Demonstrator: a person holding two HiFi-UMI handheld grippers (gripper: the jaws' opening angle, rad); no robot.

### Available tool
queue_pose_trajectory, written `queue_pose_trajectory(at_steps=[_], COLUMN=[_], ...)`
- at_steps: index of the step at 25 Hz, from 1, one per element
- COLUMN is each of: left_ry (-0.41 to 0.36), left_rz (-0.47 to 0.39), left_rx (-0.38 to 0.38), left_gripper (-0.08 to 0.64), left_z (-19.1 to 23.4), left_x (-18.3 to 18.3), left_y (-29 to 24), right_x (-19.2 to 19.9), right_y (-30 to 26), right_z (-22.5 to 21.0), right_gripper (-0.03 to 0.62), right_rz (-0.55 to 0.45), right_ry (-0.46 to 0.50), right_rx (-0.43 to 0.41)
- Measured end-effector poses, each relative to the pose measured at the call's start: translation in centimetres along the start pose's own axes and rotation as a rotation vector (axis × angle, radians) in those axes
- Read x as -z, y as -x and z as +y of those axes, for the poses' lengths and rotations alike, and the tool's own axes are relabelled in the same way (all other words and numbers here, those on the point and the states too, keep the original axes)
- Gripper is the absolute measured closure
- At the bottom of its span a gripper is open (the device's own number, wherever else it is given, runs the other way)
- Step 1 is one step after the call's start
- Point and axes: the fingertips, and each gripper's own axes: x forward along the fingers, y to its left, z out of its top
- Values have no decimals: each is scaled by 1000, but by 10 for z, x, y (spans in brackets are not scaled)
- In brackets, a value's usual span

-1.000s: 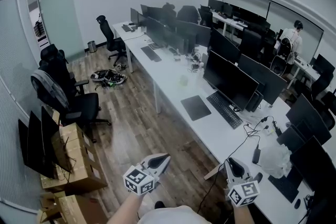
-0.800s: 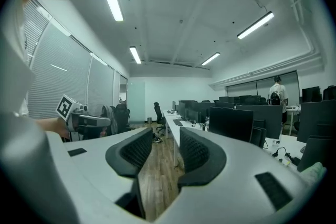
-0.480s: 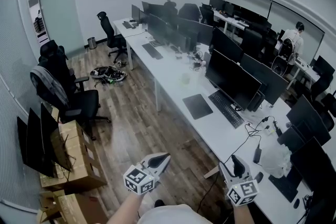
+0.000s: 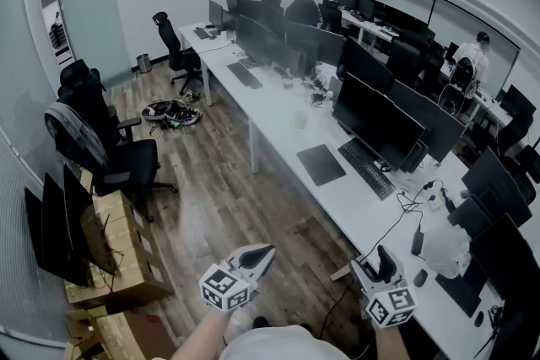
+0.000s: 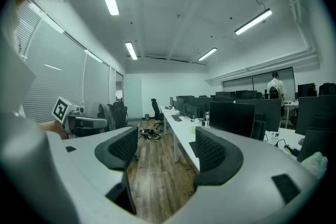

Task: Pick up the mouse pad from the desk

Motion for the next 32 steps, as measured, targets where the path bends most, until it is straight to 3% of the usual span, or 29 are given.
queue_pose_trajectory(at_steps=[18,32], left_ry=[16,28], left_rz=[16,67], left_rx=[13,-22], left_gripper=[543,543], left_z=[29,51], left_x=[12,19], left_y=[32,-27], right_x=[14,29], right_y=[-15,-63], right_z=[38,-13], right_gripper=[229,229], right_rz=[34,45], right_ry=[1,-55], right_rx=[34,-13])
